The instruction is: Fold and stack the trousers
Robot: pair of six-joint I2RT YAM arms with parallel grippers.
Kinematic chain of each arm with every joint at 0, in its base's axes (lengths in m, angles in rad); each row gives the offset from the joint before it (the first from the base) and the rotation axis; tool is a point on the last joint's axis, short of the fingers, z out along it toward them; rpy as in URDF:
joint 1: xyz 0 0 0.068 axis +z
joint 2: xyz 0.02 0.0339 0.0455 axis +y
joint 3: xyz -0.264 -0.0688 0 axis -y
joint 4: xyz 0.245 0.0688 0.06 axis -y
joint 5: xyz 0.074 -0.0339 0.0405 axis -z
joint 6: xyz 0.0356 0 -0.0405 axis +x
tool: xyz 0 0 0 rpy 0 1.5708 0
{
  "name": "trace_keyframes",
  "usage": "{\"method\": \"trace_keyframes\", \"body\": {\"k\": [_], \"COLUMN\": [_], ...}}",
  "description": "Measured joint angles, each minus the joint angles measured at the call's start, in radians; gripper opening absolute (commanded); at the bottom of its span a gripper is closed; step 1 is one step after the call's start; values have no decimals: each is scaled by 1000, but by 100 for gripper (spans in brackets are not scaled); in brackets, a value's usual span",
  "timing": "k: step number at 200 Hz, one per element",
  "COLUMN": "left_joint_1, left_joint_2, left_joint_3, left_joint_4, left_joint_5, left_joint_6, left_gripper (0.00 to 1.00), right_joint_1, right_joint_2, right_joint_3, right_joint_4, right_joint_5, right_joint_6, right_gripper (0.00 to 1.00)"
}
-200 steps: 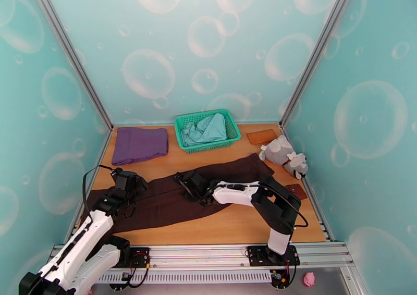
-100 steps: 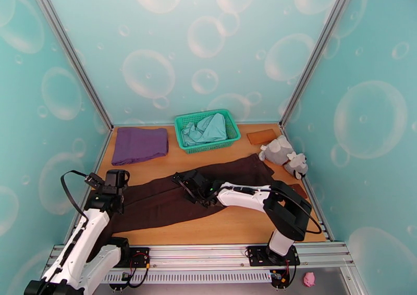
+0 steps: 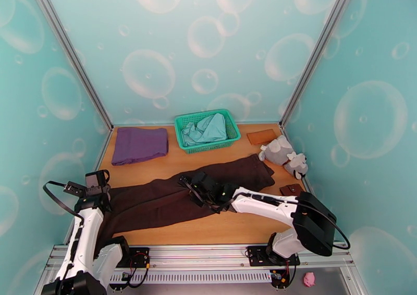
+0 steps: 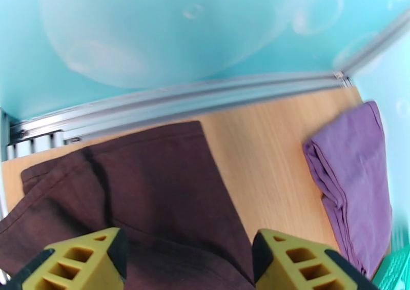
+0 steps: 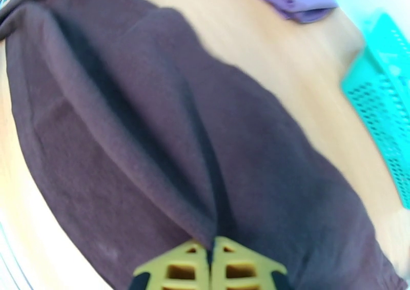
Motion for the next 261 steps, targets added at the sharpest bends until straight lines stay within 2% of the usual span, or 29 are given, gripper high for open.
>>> {"method": "trace_keyframes", "body": {"k": [25, 53, 78, 101, 134, 150, 173, 185, 208, 222, 245, 261], "left_joint_1": [-21, -98, -160, -157, -155, -155, -165, -204, -332, -404, -513, -584], "left_joint_2": [25, 68, 142, 203, 214, 224, 252, 277, 356, 406, 446, 456], "left_joint_3": [-6, -6, 13, 55, 60, 59, 46, 46, 71, 100, 140, 162], "left_joint_4": [47, 72, 18, -59, -74, -71, -43, -34, -43, -55, -99, -156], "left_joint_5": [93, 124, 39, -57, -72, -39, 68, 89, 98, 100, 109, 101], "left_joint_6": [52, 69, 12, -58, -81, -76, -46, -35, -27, -27, -40, -101], "left_gripper": [65, 66, 70, 70, 70, 68, 63, 63, 63, 63, 59, 58], "right_joint_1": [-24, -86, -131, -153, -198, -258, -400, -467, -557, -596, -652, -674], "right_joint_2": [-63, -119, -130, -113, -96, -93, -90, -90, -97, -124, -180, -204], "right_joint_3": [-47, -130, -177, -178, -178, -178, -178, -178, -182, -193, -212, -224], "right_joint_4": [2, 25, 35, 35, 35, 29, 5, -12, -44, -60, -74, -72], "right_joint_5": [59, 108, 135, 187, 255, 267, 263, 262, 267, 262, 263, 253], "right_joint_6": [42, 114, 173, 222, 278, 321, 385, 415, 454, 473, 497, 518], "right_gripper": [0, 0, 0, 0, 2, 0, 0, 0, 1, 6, 33, 48]}}
